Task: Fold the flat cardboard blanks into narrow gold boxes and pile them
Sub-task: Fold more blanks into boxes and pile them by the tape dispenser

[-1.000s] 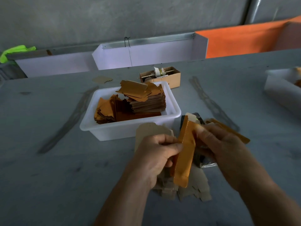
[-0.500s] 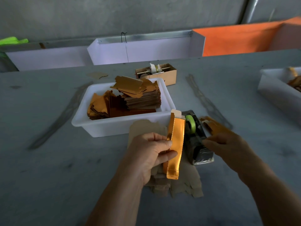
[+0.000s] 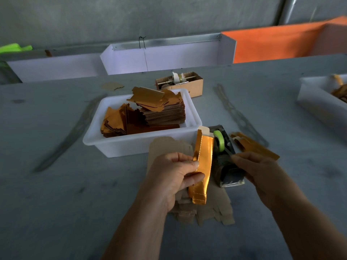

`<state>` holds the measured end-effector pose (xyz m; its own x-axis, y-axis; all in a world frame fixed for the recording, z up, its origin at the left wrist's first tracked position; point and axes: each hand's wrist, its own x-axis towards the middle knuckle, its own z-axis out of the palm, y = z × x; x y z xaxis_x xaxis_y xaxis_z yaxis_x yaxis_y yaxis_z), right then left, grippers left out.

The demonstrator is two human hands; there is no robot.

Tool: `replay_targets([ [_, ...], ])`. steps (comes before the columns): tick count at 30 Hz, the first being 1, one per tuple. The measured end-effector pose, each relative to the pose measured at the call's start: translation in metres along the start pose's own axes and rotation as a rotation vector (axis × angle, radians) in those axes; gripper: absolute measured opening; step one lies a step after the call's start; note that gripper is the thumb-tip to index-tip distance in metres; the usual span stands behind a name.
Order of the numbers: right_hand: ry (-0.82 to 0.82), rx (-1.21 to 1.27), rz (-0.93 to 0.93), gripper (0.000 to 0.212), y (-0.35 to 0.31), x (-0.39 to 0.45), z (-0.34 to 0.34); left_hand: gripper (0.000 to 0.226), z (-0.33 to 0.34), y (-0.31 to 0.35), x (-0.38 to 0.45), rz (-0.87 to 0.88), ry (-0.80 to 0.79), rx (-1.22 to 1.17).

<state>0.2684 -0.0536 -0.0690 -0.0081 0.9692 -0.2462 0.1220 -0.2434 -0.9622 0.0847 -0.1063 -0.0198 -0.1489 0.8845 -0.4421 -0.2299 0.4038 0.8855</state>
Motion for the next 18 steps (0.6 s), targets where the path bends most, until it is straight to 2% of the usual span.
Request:
replay_targets([
  [3, 0.029, 0.035, -0.015, 0.012, 0.002, -0.007, -0.003, 0.008, -0.001, -0.001, 0.0, 0.0, 0.003, 0.001],
  [9, 0.225, -0.285, -0.211, 0.012, 0.011, -0.025, 0.004, 0.007, -0.001, -0.002, 0.001, -0.005, -0.001, -0.012],
  [15, 0.332, -0.423, -0.335, 0.012, 0.022, -0.028, 0.013, 0.006, 0.0, -0.002, 0.001, -0.012, 0.002, -0.009],
  [18, 0.368, -0.43, -0.37, 0.02, 0.027, -0.029, 0.017, 0.007, -0.001, -0.002, 0.001, -0.013, -0.005, -0.016],
])
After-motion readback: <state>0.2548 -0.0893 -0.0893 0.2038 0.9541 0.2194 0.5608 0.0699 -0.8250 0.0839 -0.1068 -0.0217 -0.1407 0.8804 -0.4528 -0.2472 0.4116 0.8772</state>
